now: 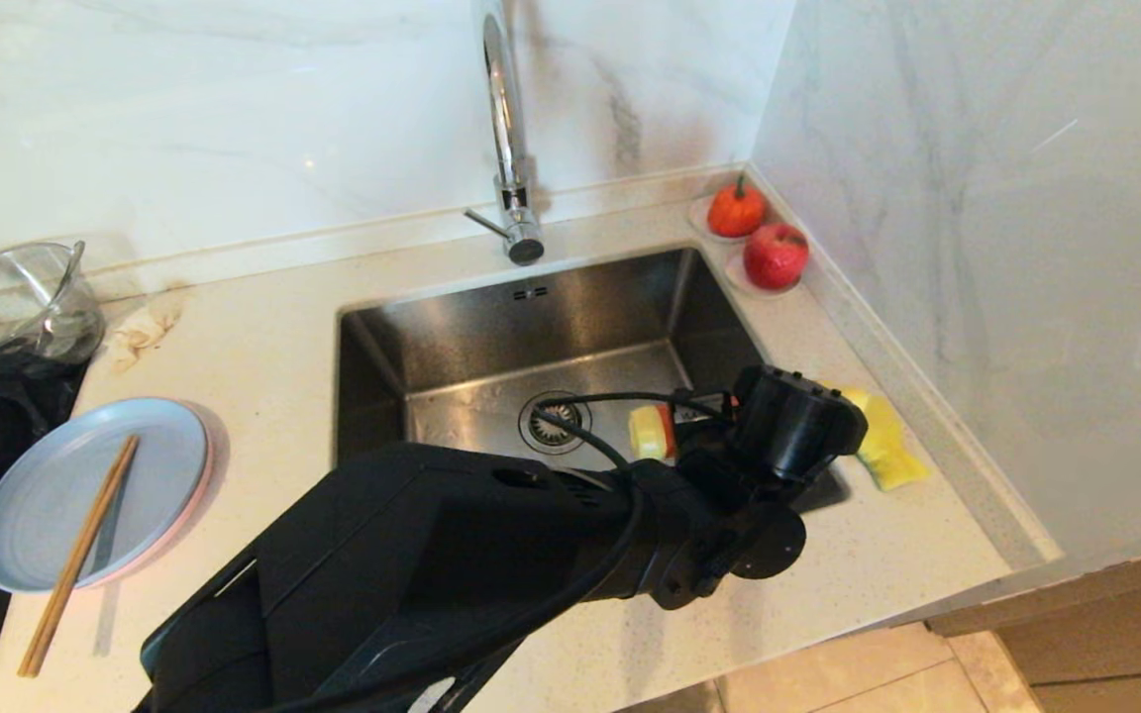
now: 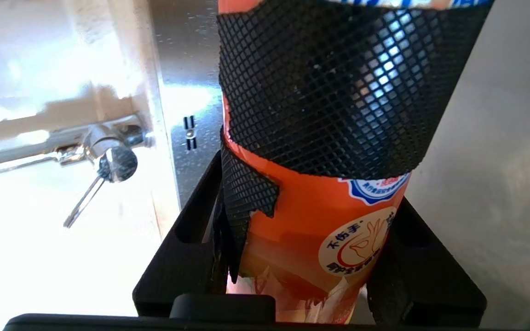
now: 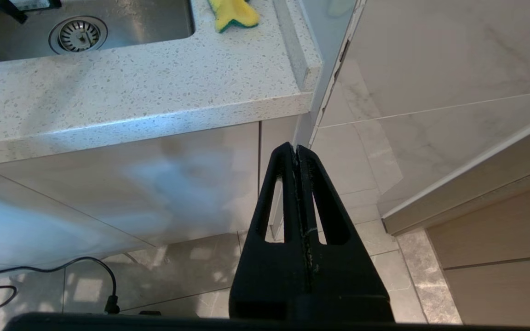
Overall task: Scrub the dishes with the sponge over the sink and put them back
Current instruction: Squeeze it onto the sponge
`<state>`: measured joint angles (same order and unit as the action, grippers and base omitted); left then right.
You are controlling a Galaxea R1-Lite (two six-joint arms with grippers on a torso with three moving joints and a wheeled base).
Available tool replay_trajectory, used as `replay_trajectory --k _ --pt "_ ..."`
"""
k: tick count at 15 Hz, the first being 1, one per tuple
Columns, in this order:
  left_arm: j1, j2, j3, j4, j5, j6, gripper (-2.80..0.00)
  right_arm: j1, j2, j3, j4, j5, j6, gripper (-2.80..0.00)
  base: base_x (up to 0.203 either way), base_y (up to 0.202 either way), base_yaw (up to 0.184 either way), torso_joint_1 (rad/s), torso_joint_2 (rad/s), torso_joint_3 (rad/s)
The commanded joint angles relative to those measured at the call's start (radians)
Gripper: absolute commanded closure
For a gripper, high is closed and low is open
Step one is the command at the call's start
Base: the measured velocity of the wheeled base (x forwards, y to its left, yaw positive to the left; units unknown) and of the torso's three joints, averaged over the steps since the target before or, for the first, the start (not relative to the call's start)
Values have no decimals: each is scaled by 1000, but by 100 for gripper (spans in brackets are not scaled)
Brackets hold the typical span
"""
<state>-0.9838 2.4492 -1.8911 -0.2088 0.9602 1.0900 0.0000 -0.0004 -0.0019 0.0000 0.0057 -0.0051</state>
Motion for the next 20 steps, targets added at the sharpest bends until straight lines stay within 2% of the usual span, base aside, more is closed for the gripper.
replay_trajectory --k 1,4,8,13,18,20 --pt "2 23 0 -48 8 7 0 0 0 0 0 0 -1 0 0 0 0 0 0 0" --pt "2 29 0 -70 14 55 0 0 0 2 0 0 0 0 0 0 0 0 0 0" --pt "2 30 0 -144 23 177 0 0 0 2 0 0 -1 0 0 0 0 0 0 0" --pt "2 44 0 -214 23 244 0 0 0 1 0 0 0 0 0 0 0 0 0 0" --pt "2 46 1 -295 25 368 0 0 0 0 0 0 -1 0 0 0 0 0 0 0" --pt "2 49 0 -302 25 387 0 0 0 0 0 0 -1 0 0 0 0 0 0 0"
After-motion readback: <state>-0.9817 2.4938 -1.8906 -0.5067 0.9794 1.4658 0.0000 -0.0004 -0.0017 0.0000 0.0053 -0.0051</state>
